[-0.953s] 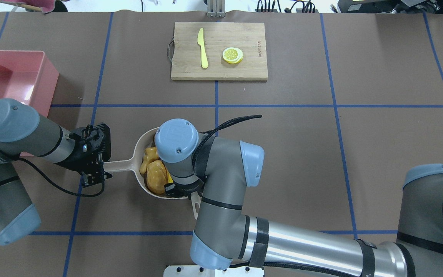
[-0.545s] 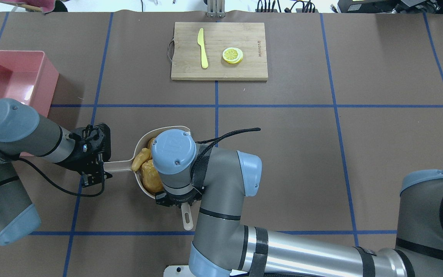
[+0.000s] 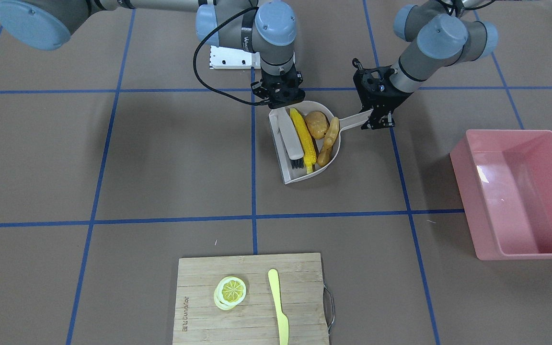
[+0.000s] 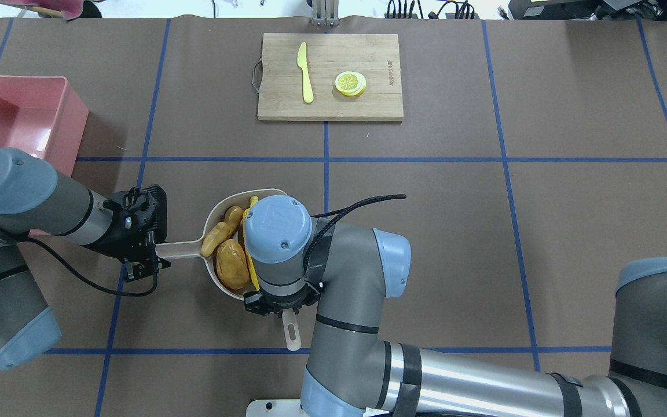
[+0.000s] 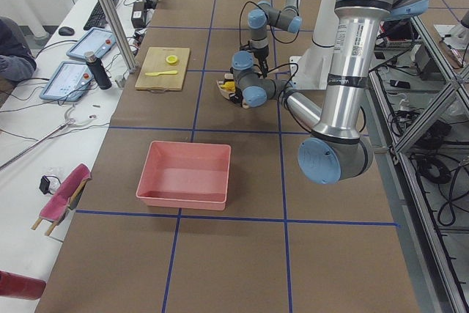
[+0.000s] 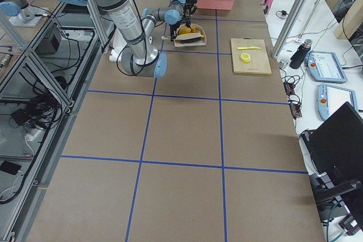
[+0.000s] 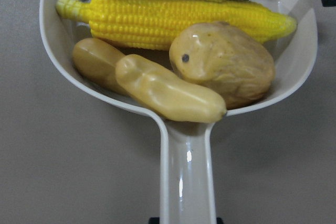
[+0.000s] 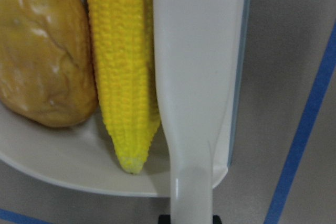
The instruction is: Sweep and dump trash into bin
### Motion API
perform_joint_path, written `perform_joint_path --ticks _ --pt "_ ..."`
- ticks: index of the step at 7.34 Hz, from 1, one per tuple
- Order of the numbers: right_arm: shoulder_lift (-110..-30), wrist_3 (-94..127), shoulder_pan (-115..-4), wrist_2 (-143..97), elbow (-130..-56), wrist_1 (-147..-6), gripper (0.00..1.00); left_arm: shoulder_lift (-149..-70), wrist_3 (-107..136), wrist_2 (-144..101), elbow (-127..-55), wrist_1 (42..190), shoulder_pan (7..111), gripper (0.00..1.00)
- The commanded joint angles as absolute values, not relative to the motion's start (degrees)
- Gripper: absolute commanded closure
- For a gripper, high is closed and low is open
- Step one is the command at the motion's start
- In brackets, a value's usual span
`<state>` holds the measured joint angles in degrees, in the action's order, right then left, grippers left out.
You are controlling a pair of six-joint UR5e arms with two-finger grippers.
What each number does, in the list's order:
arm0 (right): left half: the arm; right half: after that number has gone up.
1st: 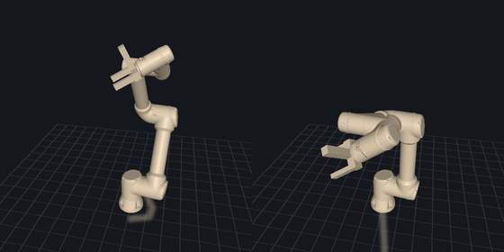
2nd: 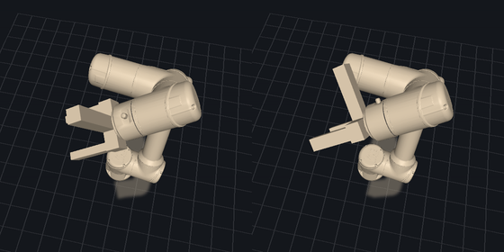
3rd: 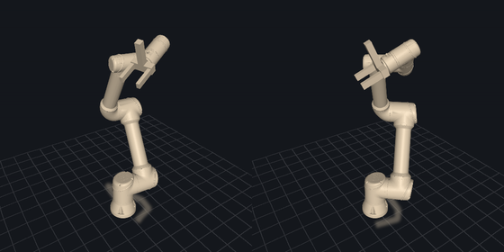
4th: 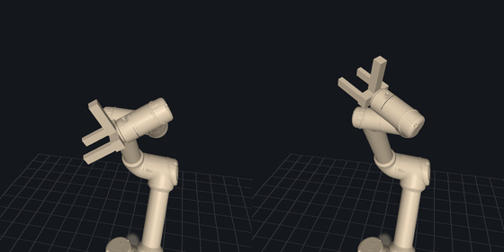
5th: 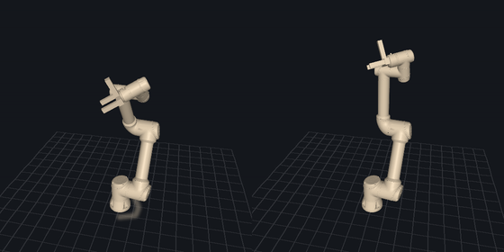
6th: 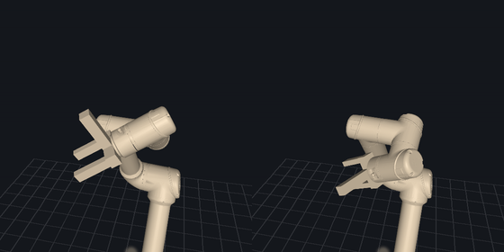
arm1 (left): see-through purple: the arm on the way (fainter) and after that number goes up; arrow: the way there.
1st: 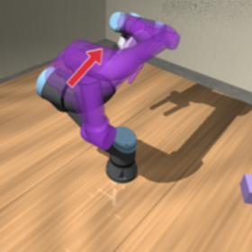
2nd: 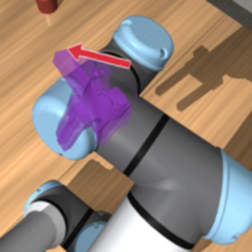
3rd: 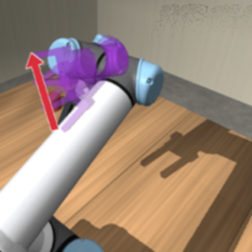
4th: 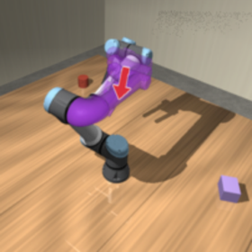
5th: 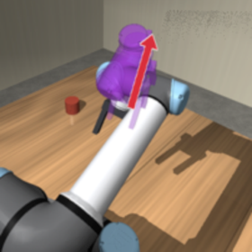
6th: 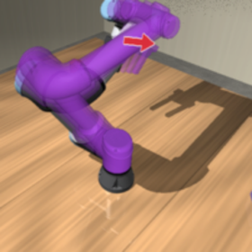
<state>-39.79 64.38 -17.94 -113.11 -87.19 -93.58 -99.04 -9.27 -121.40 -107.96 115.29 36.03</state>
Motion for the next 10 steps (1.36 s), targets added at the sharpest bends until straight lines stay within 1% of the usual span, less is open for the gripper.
perform_joint_path --ticks 1,4,6,9,10 --pt "-43.05 63.20 -18.54 -113.20 -93.13 -97.80 1.00 -98.88 -6.79 -121.46 -108.02 115.92 36.04 1.00" --pt "-47.18 60.14 -18.90 -113.47 -100.35 -103.33 1.00 -98.88 -5.54 -121.64 -108.02 118.99 36.04 1.00" --pt "-51.40 57.49 -21.26 -113.29 -108.24 -110.35 1.00 -98.79 -3.10 -122.69 -108.02 122.15 36.04 1.00" --pt "-61.14 49.18 -30.54 -113.46 -119.06 -115.30 1.00 -97.04 0.87 -122.61 -108.02 131.62 36.47 1.00" --pt "-65.78 46.52 -33.11 -113.47 -121.96 -115.14 1.00 -95.38 1.57 -122.43 -108.37 134.71 38.21 1.00"
